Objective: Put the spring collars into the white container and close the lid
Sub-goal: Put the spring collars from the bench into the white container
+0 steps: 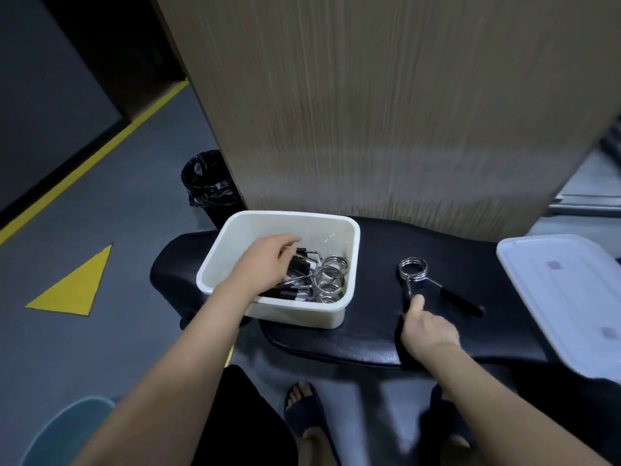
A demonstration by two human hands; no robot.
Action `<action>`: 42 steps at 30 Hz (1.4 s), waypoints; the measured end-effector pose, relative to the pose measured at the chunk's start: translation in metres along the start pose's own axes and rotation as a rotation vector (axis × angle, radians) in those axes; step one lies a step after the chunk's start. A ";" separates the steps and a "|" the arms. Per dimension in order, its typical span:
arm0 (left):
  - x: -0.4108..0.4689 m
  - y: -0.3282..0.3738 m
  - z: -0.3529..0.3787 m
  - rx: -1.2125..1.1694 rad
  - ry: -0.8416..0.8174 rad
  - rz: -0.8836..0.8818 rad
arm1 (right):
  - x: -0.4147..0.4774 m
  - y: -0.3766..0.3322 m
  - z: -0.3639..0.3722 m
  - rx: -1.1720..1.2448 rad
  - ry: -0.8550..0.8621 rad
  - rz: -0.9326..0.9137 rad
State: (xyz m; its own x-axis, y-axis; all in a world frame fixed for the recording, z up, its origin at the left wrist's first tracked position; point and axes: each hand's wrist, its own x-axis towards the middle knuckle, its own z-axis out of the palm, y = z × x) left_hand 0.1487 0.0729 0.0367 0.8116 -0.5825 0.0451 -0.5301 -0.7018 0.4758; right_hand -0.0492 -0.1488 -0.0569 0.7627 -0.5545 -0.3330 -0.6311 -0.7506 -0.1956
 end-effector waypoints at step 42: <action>-0.062 0.029 -0.060 0.038 0.432 -0.031 | -0.034 -0.004 -0.044 0.476 -0.011 -0.088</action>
State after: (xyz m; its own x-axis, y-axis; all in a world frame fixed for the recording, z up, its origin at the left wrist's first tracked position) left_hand 0.0976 0.1132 0.1006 0.8514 -0.3413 0.3983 -0.5057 -0.7359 0.4503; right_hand -0.0667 -0.1429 -0.0047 0.8162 -0.4907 -0.3051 -0.5608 -0.5456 -0.6227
